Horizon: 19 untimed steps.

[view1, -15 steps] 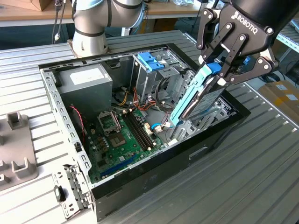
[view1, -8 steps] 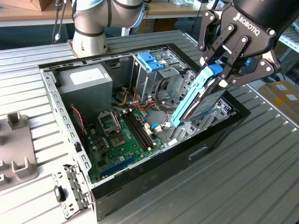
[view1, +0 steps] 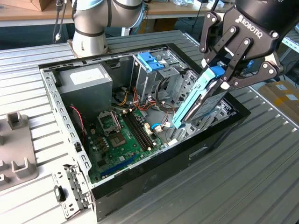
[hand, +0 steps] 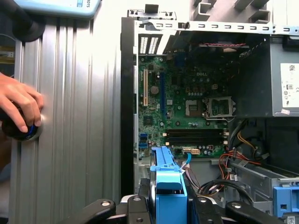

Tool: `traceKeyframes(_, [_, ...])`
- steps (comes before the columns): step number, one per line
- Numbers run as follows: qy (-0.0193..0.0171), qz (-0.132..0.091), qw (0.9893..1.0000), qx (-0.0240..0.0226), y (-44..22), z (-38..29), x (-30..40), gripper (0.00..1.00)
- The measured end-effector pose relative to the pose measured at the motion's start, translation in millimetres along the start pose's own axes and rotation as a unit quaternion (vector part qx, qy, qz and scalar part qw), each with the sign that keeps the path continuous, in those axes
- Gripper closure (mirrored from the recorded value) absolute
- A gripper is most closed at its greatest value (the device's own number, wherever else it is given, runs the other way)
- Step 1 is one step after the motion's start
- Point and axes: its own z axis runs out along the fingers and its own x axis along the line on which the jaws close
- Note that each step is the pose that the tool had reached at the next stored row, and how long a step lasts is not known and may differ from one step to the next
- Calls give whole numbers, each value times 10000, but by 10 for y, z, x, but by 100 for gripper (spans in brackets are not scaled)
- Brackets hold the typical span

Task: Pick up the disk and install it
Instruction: 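Pick up the disk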

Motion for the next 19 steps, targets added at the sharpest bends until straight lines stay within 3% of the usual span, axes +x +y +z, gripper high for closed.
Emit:
traceKeyframes(7, [1, 0, 10000, 0, -28, 3, 23, 63])
traceKeyframes(19, [0, 0, 10000, 0, -217, 3, 25, 63])
